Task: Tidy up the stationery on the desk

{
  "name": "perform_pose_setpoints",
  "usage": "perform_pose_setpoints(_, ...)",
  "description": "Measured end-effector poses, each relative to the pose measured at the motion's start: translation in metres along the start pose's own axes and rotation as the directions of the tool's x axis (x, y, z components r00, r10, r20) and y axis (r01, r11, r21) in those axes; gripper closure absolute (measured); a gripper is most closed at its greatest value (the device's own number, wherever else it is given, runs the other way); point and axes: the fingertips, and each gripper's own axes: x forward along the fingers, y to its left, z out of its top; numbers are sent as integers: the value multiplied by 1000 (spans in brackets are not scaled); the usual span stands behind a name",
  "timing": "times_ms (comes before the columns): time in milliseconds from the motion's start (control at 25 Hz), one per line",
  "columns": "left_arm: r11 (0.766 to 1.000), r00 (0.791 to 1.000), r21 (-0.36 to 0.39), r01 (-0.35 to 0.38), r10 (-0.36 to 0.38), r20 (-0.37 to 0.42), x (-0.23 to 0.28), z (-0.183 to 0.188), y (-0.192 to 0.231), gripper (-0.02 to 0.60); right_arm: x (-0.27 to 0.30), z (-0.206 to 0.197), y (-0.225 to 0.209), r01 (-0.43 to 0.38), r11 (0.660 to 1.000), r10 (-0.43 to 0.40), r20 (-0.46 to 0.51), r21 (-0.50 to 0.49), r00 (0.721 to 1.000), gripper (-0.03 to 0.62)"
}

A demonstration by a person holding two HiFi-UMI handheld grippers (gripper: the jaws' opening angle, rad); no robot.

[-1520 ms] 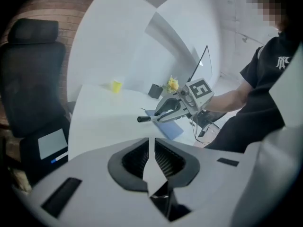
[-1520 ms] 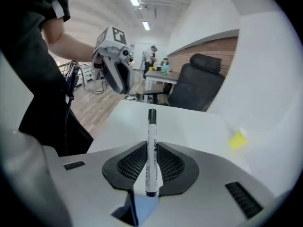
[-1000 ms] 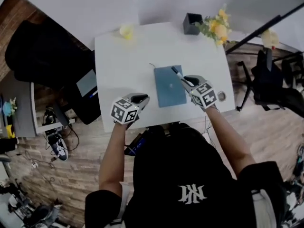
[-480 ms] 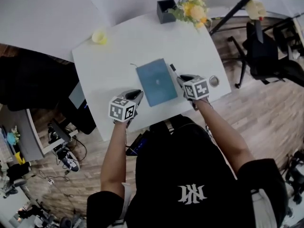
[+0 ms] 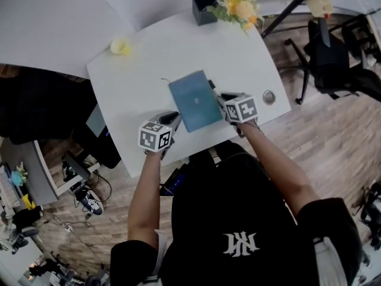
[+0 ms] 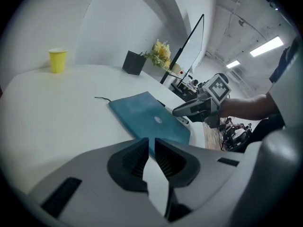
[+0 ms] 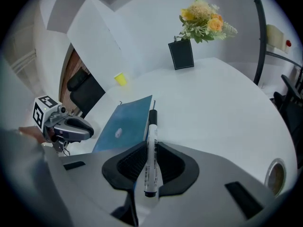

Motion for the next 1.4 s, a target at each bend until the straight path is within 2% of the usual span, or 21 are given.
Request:
perform_pose_setpoints(280, 1000, 1000, -10, 20, -20, -7, 7, -3, -5, 537, 3, -4, 7, -27, 999, 27, -21, -26, 999, 505)
perform_pose_setpoints(520, 1000, 1000, -20, 23, -23, 3, 9, -2, -6, 537, -1, 1, 10, -96, 995, 96, 5, 2, 995, 490)
perform_pose_setpoints(720, 1000, 1000, -21, 19, -19, 10, 6, -1, -7, 537, -3, -3, 18, -141, 990, 141, 3, -20, 990, 480)
perform_pose_setpoints(1400, 1000, 999, -23, 7, -6, 53, -1, 8, -13, 537, -7, 0, 20, -150, 989, 150, 7, -4, 989, 465)
